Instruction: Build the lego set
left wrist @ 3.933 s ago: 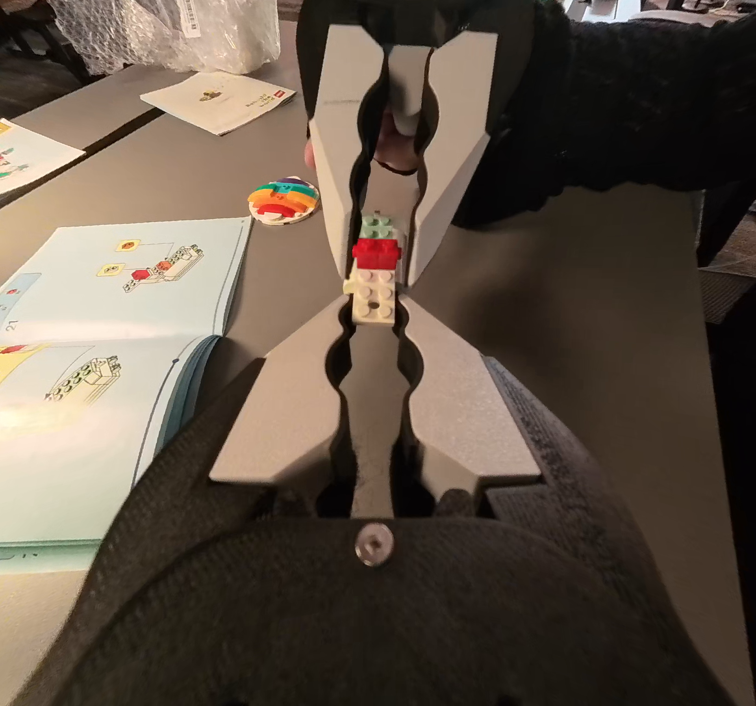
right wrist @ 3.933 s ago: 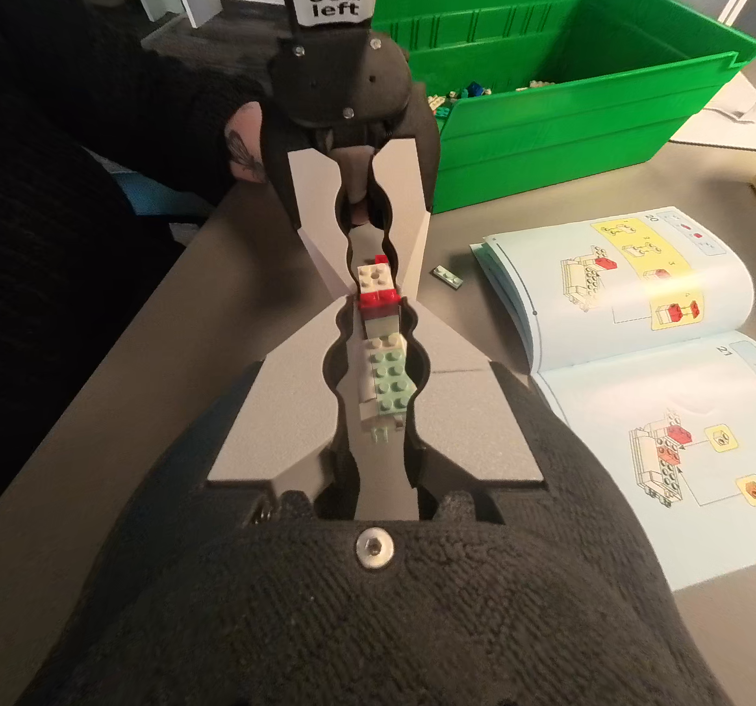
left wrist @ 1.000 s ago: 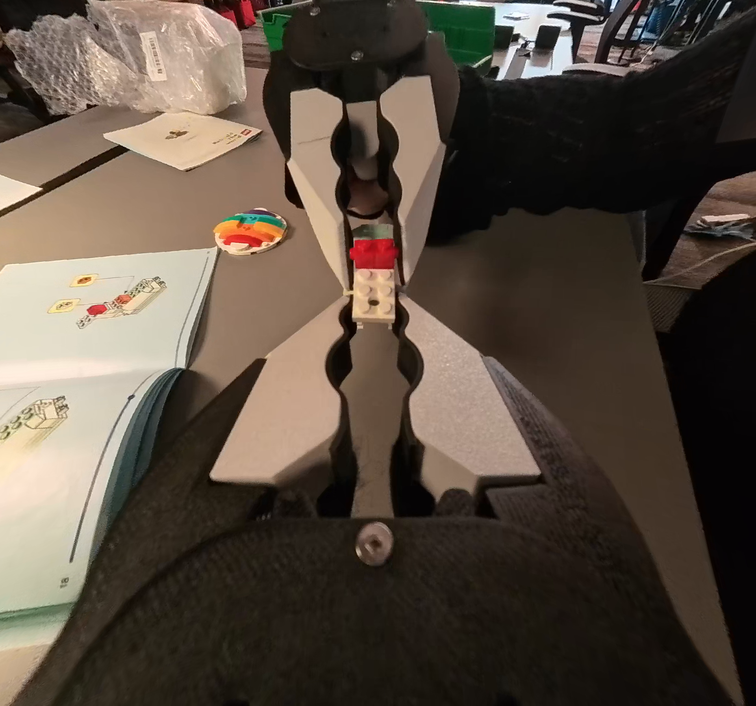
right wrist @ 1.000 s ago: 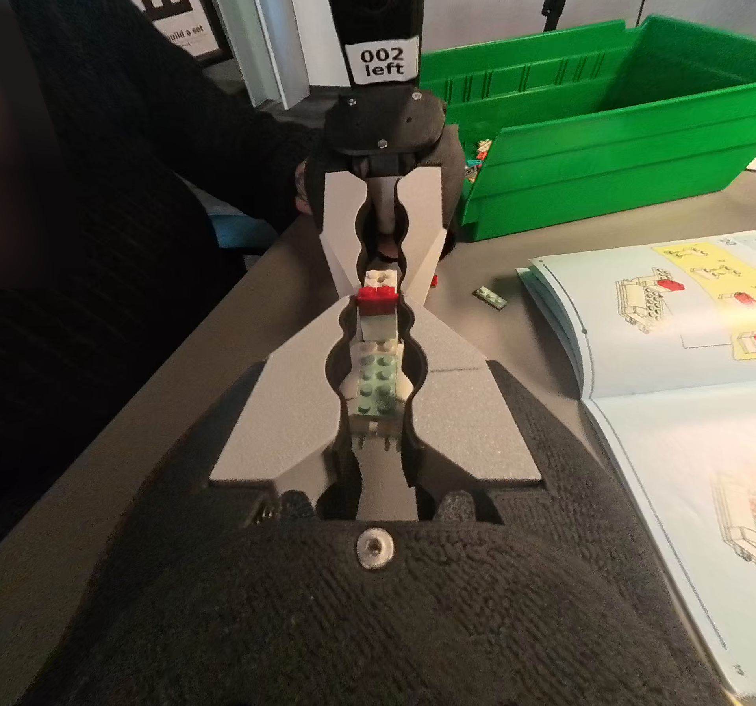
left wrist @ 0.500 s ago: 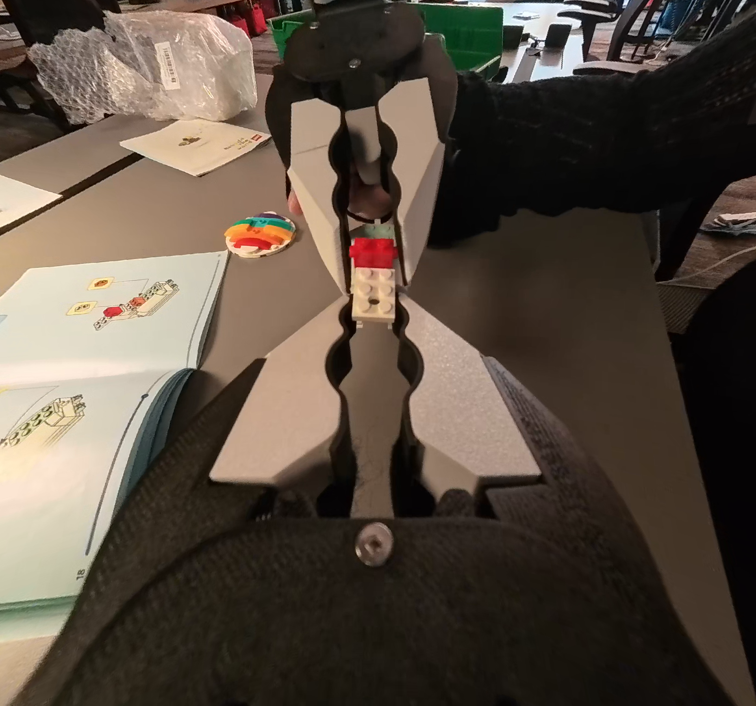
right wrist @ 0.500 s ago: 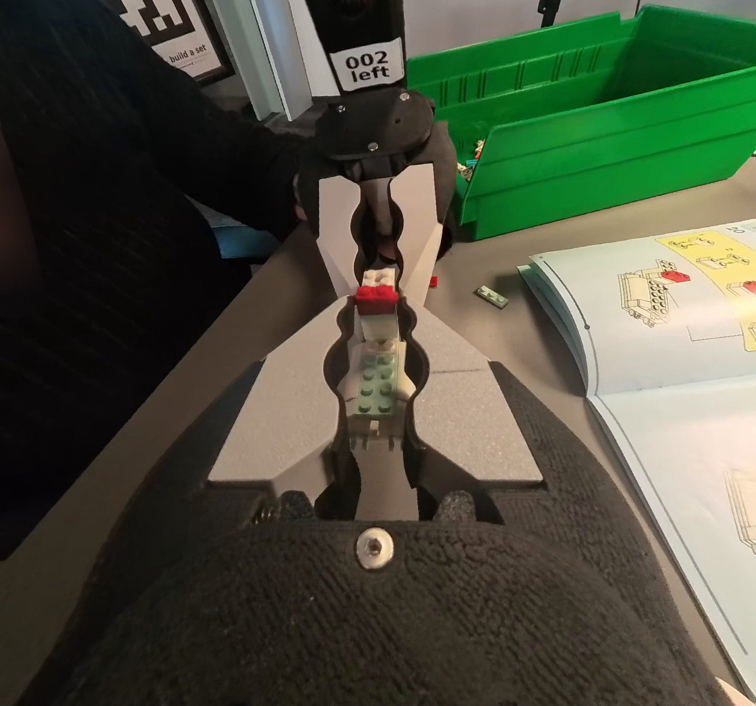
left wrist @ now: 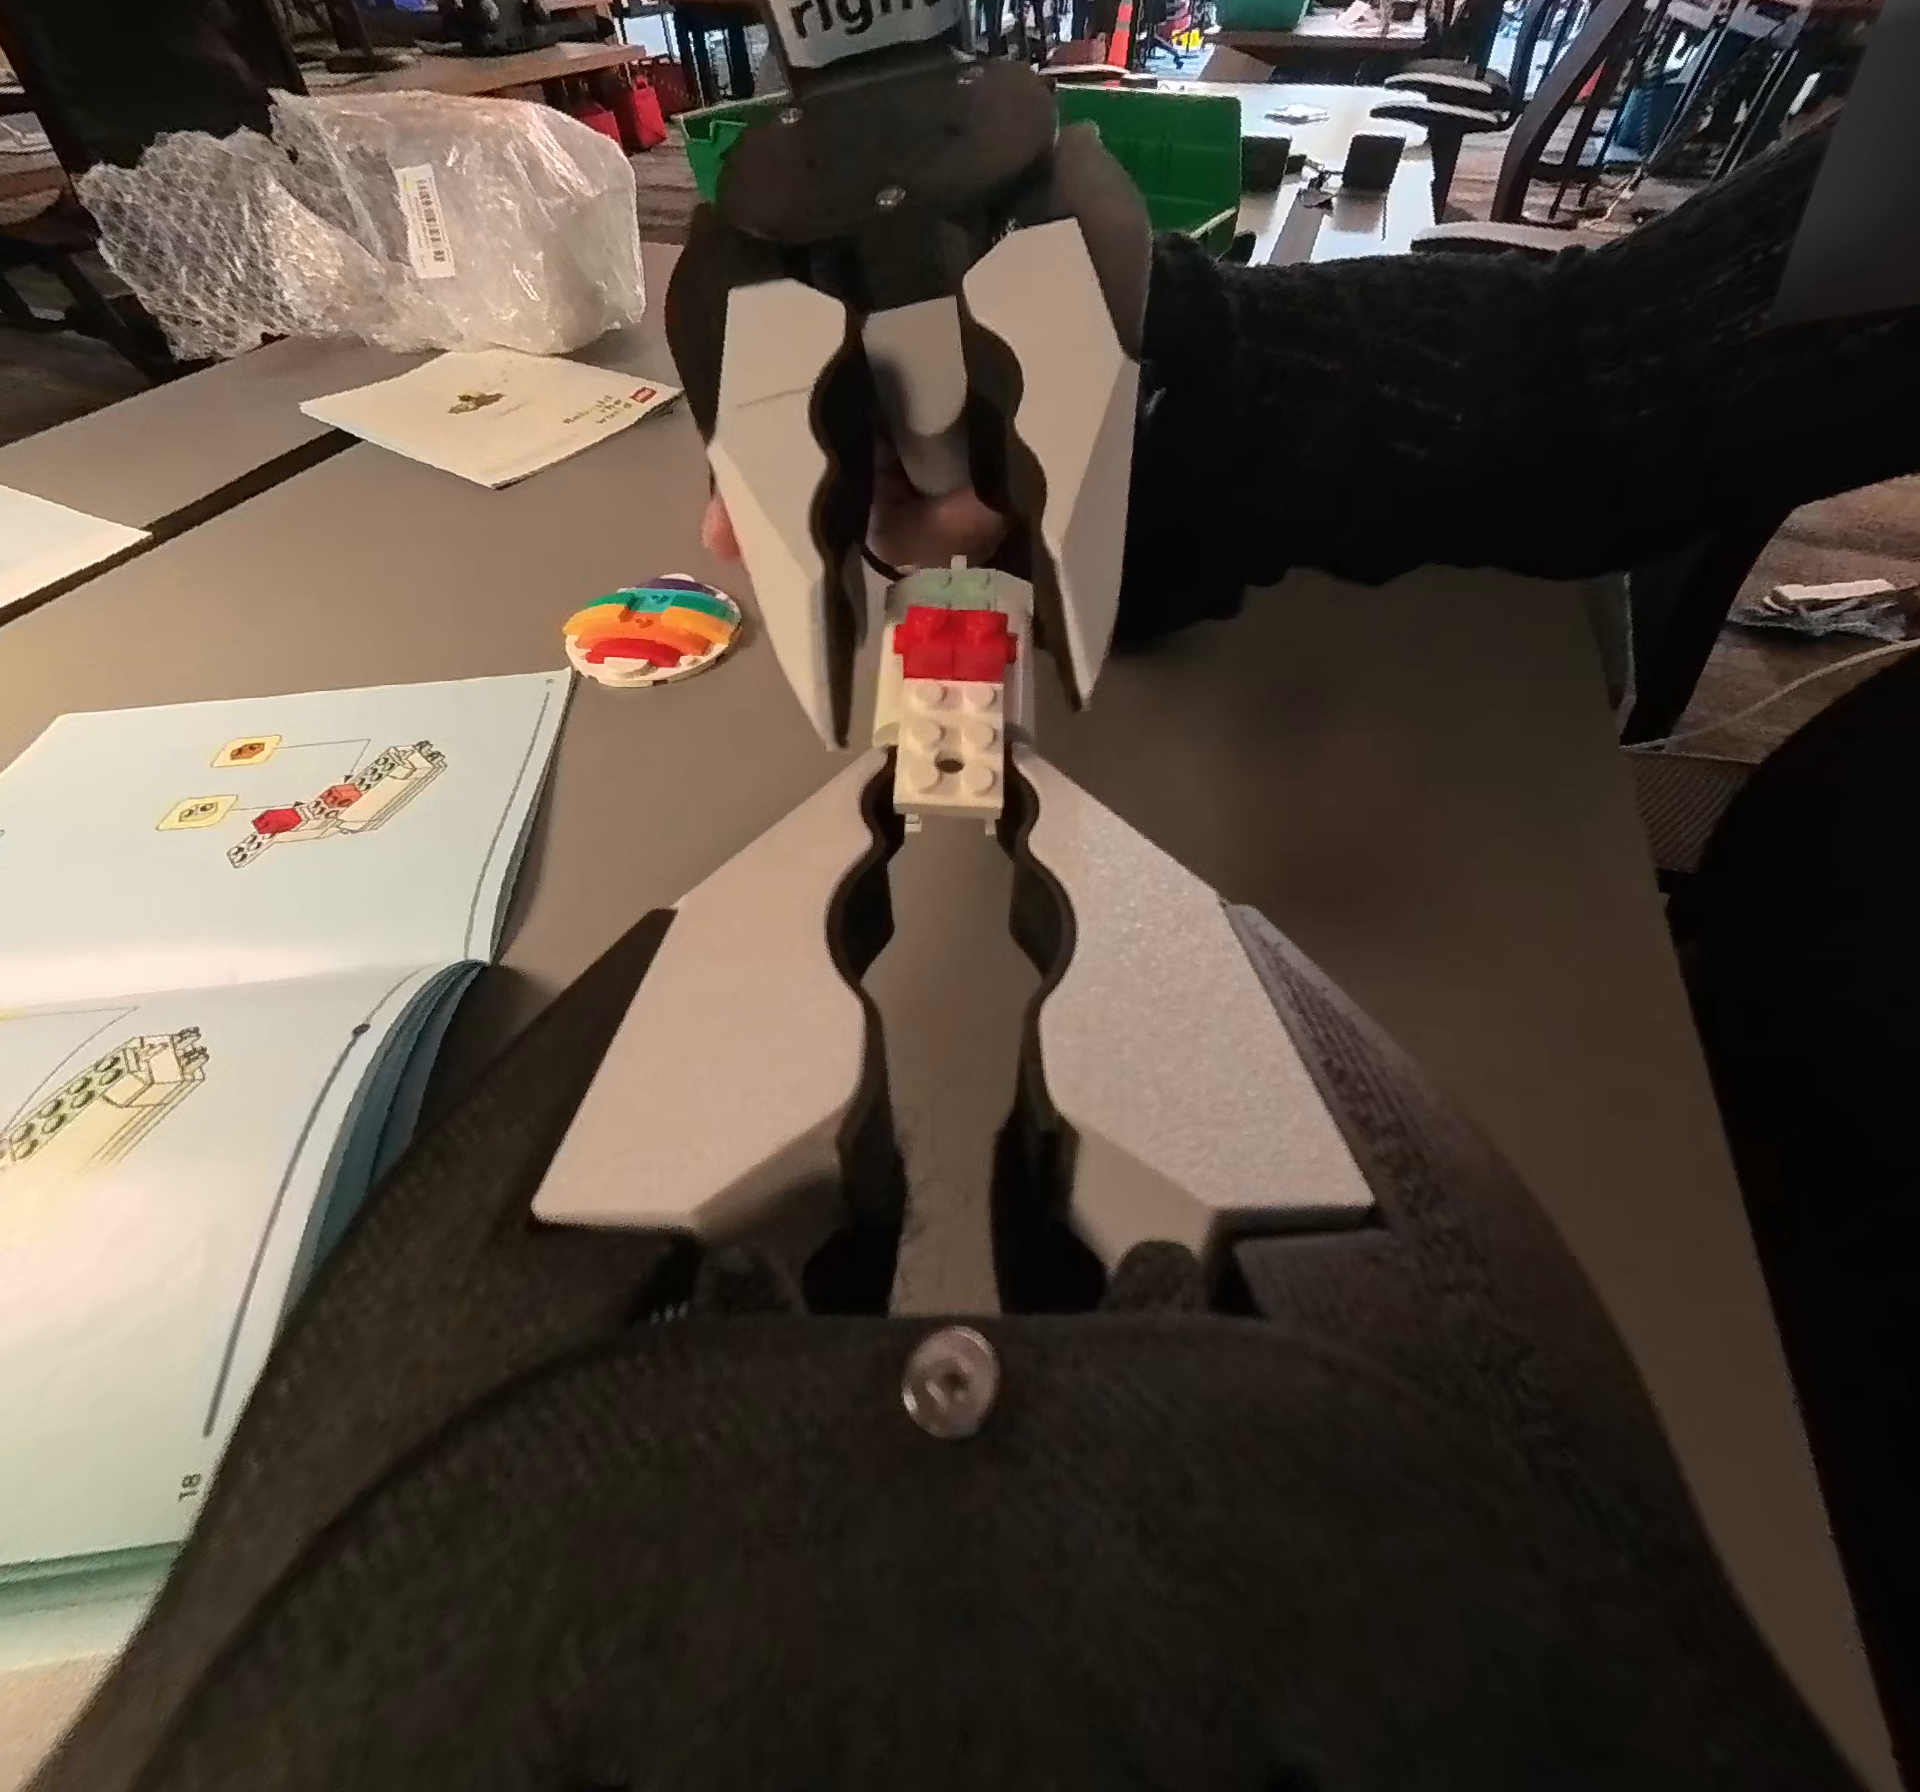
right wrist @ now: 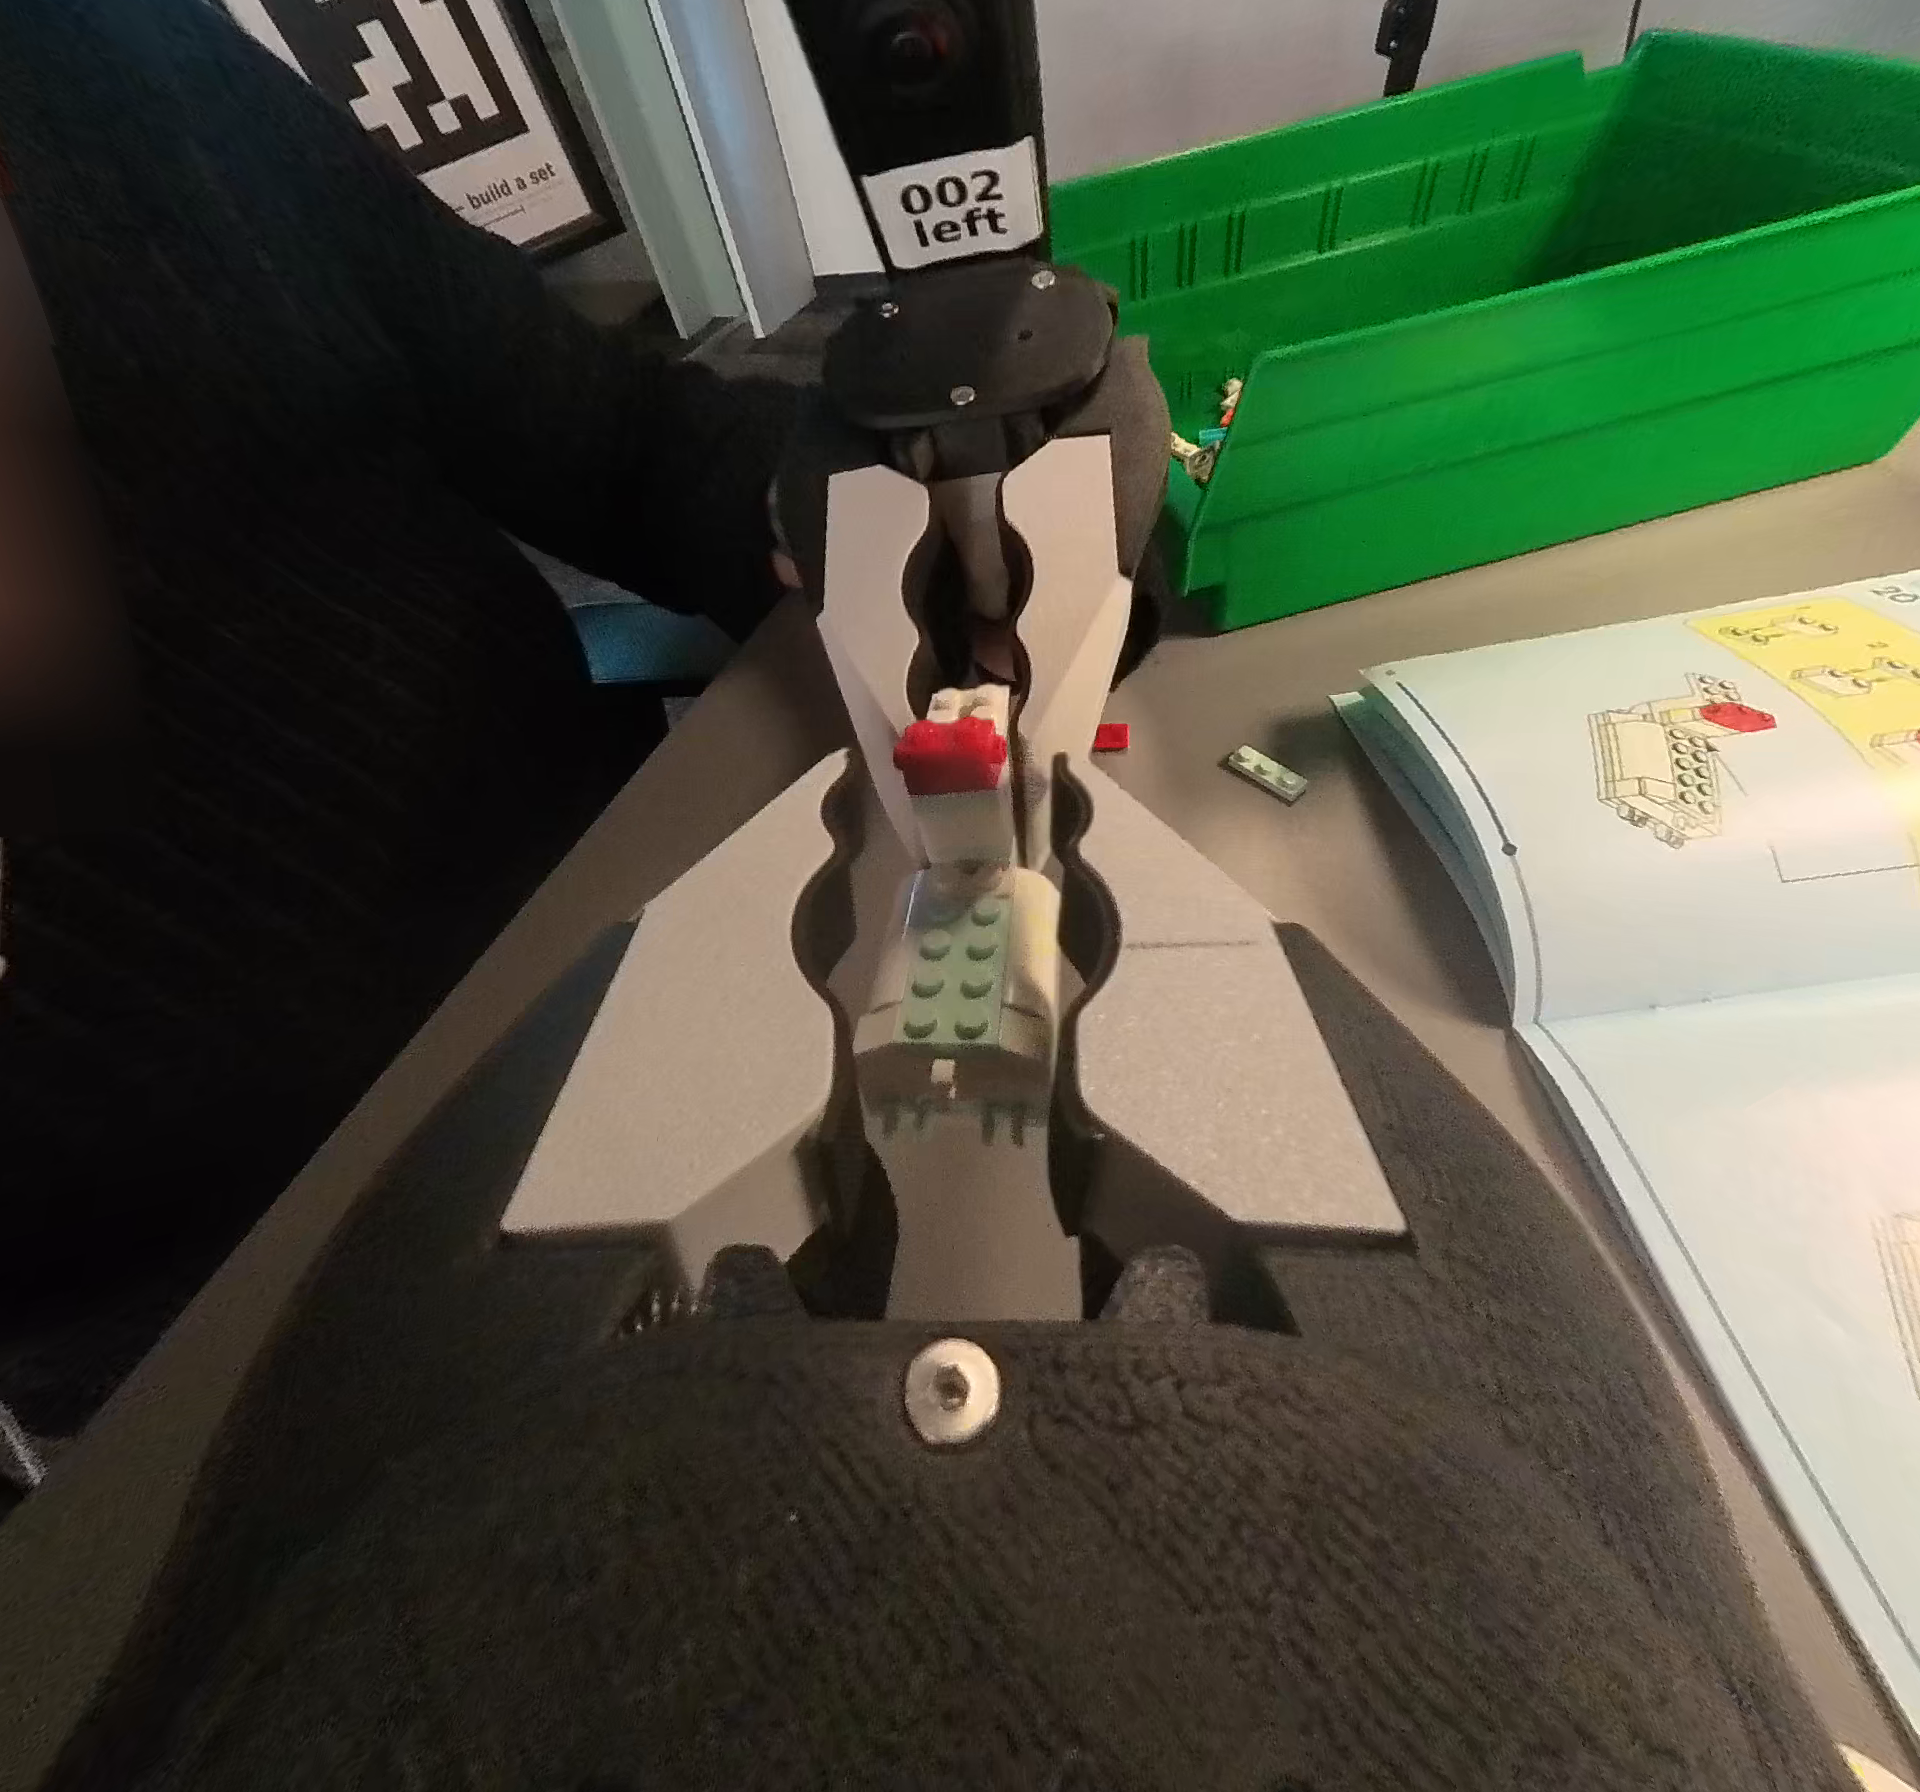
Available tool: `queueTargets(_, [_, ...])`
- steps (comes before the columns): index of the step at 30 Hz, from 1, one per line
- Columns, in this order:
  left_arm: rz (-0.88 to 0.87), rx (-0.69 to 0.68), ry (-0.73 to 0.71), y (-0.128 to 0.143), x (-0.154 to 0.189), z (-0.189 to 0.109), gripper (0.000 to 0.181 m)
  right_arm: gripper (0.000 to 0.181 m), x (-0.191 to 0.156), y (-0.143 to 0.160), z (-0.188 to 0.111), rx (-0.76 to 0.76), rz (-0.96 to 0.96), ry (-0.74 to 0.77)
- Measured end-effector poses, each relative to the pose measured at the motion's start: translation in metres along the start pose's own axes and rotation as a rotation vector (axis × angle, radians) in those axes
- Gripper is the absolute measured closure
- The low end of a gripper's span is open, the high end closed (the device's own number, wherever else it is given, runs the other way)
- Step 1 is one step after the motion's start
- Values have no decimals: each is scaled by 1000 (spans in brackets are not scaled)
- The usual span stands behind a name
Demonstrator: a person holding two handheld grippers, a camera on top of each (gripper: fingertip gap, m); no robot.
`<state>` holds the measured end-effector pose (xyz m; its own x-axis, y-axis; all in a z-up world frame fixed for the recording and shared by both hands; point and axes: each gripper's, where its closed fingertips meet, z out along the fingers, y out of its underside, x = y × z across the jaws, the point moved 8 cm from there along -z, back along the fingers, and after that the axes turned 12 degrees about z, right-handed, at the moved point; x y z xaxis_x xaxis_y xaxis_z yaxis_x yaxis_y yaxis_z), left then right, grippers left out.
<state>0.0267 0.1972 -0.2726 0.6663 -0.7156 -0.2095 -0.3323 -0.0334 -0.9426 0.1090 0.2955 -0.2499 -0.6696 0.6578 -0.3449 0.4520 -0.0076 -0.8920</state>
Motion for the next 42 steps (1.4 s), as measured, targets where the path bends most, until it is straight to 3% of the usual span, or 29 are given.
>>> queueTargets(5, [-52, 22, -7, 0, -5, -3, 166, 116, -2, -6, -10, 26, -138, 104])
queueTargets(11, [-177, 38, 4, 3, -14, -7, 166, 75, -16, -3, -5, -189, -697, 475])
queueTargets(14, [-204, 35, 14, 5, -15, -7, 166, 69, -22, 3, 7, -327, -949, 613])
queueTargets(18, [-222, 34, 20, 6, -16, -7, 166, 71, -19, 17, 25, -482, -1205, 746])
queueTargets(24, [-229, 24, 20, 7, -16, -7, 166, 86, -16, 20, 32, -469, -1345, 844])
queueTargets(31, [-231, 9, 38, 8, -15, -5, 166, 116, -17, 22, 35, -464, -1388, 856])
queueTargets(42, [-251, -10, 89, 10, -13, -5, 166, 122, -20, 26, 35, -444, -1395, 821])
